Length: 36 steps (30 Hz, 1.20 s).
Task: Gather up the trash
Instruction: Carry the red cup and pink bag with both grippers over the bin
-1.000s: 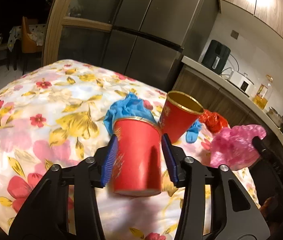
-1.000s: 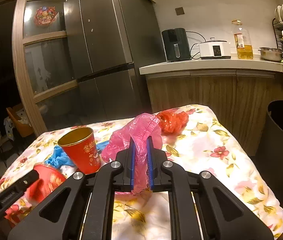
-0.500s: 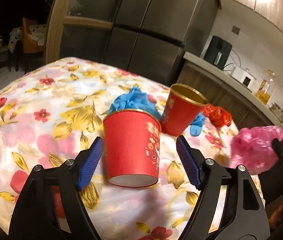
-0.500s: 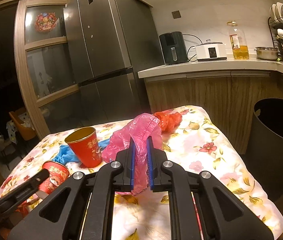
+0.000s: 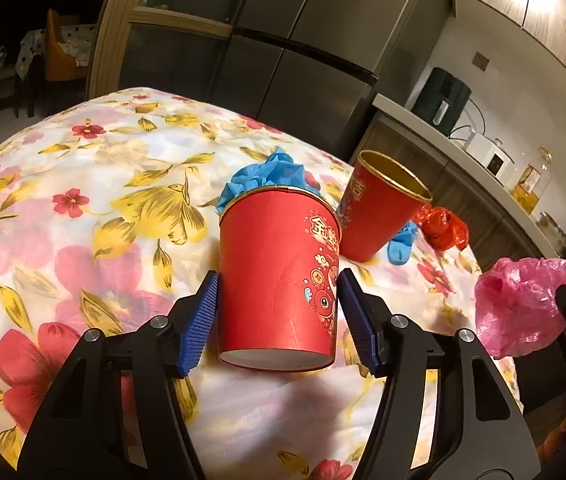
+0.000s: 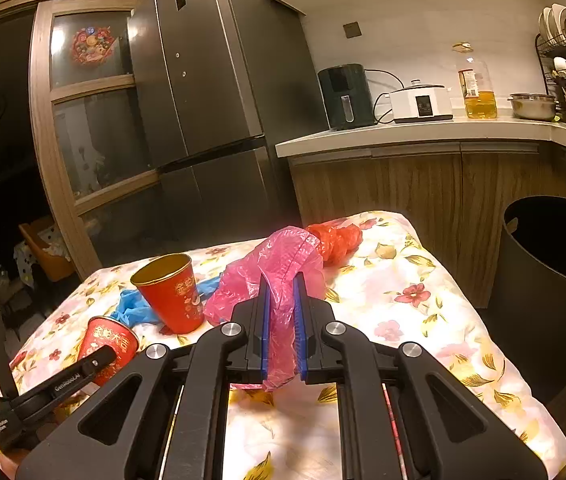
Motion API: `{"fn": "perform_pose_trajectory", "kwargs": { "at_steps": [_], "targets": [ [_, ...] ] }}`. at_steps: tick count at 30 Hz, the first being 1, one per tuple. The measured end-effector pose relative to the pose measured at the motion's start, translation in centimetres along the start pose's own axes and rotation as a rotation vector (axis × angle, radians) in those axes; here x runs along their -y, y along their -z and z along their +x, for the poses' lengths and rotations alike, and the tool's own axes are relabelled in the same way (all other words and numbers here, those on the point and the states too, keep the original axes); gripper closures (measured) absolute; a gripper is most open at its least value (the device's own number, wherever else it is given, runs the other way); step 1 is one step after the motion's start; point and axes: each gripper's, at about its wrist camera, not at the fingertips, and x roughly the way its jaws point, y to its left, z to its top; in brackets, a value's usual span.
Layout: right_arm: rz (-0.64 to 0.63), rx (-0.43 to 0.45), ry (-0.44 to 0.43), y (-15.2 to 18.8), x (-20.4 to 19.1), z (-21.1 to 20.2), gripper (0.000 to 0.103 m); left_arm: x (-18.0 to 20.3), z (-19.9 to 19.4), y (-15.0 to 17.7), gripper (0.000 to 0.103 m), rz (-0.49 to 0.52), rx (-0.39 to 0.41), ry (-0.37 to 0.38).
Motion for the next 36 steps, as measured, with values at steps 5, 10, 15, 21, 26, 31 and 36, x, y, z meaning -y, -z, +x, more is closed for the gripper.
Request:
{"fn": "perform_pose_trajectory", "kwargs": {
  "at_steps": [5, 10, 15, 21, 26, 31, 36],
  "targets": [
    [0.012, 0.007, -0.007, -0.5, 0.4, -0.7, 0.092, 1.7, -2.8, -0.1, 0.044, 0.045, 0.057, 0.040],
    [0.013, 0.026, -0.006, -1.1, 1.2, -2.0, 0.092, 4.8, -5.3, -0.5, 0.044, 0.099, 0.102, 0.108],
    [0.013, 0.058, 0.011, -1.9, 2.6, -4.0, 0.092, 8.6, -6.3, -0.6, 0.044, 0.152, 0.116, 0.179],
    [0.018, 0.096, 0.059, -3.1, 5.3, -6.1, 0.092, 13.2, -6.7, 0.1, 0.044, 0.201, 0.112, 0.257],
    [0.030, 0.139, 0.106, -4.2, 7.8, -7.8, 0.092, 16.9, -6.8, 0.8, 0.044, 0.243, 0.104, 0.319],
    [0.043, 0.179, 0.158, -5.3, 10.3, -9.2, 0.092, 21.0, -6.7, 1.2, 0.044, 0.294, 0.108, 0.381],
    [0.056, 0.226, 0.235, -6.8, 13.5, -10.8, 0.092, 25.1, -6.5, 1.7, 0.044, 0.329, 0.110, 0.457]
  ]
}}
